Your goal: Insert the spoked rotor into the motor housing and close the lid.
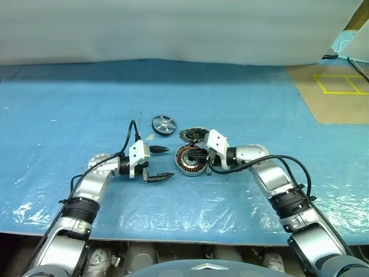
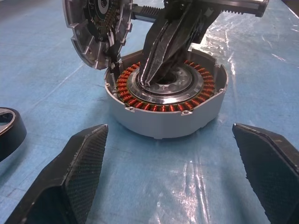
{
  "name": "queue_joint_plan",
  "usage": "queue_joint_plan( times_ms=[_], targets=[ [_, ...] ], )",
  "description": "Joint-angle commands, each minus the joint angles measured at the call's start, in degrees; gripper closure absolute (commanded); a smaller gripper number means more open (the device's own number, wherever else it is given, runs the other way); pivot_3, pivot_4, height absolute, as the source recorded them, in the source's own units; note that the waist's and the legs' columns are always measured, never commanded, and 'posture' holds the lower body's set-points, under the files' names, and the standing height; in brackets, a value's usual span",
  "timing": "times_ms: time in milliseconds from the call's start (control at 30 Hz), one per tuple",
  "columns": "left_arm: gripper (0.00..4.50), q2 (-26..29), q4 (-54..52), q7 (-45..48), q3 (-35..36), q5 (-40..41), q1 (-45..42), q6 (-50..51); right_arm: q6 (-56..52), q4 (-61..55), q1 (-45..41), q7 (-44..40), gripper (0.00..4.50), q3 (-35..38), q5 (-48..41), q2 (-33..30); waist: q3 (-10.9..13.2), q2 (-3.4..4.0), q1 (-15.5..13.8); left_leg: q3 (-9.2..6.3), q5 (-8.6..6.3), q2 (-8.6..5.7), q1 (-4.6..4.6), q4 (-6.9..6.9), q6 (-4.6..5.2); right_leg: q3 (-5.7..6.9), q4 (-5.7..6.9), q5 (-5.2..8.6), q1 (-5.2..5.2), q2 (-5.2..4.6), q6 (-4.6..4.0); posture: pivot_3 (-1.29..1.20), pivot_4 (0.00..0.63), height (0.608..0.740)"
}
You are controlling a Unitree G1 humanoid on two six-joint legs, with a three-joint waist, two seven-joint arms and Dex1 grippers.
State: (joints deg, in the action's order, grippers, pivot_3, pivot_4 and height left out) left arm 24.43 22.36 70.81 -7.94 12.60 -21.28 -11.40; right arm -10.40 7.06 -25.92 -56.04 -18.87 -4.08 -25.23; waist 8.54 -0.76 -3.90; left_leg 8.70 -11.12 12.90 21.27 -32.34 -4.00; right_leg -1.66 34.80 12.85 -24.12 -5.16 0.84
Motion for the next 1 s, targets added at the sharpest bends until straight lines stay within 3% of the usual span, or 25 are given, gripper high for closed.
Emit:
queue_joint_plan(
  times_ms=[33,600,833,1000],
  targets=[
    [0.0,0.26,-1.39,0.3,0.27,0.74,-0.27,-0.35,2.37,1.18,1.63,-0.95,4.48,-3.36,4.7,-2.51,0.0,0.0,-0.01,0.0,0.0,-0.01,-0.03,0.0,0.0,0.0,0.0,0.0,0.03,-0.01,0.0,0.0,0.15,0.74],
    [0.0,-1.16,-1.35,-0.09,0.72,2.05,-0.3,1.08,3.56,-0.87,2.61,-2.49,4.48,-1.32,3.01,-4.04,-0.01,-0.01,-0.14,0.0,0.0,-0.01,-0.13,-0.03,0.01,-0.01,-0.01,0.01,0.15,-0.02,-0.01,0.0,0.15,0.74],
    [0.0,-0.87,-5.4,-0.23,2.57,5.27,0.41,5.44,-5.15,-6.61,1.41,-1.06,4.48,4.08,-4.05,-2.27,0.01,0.0,-0.01,0.0,0.0,0.01,-0.11,-0.05,0.01,-0.01,0.01,0.01,0.13,0.0,-0.01,0.0,0.15,0.74],
    [0.0,0.13,-9.55,-1.18,5.34,10.04,0.73,11.85,-22.82,-14.39,-0.07,0.8,4.48,11.14,-16.94,0.55,0.11,0.11,-0.08,0.0,0.0,0.02,-0.01,-0.02,0.01,-0.02,0.06,0.01,-0.02,0.04,-0.02,0.0,0.15,0.74]
  ],
)
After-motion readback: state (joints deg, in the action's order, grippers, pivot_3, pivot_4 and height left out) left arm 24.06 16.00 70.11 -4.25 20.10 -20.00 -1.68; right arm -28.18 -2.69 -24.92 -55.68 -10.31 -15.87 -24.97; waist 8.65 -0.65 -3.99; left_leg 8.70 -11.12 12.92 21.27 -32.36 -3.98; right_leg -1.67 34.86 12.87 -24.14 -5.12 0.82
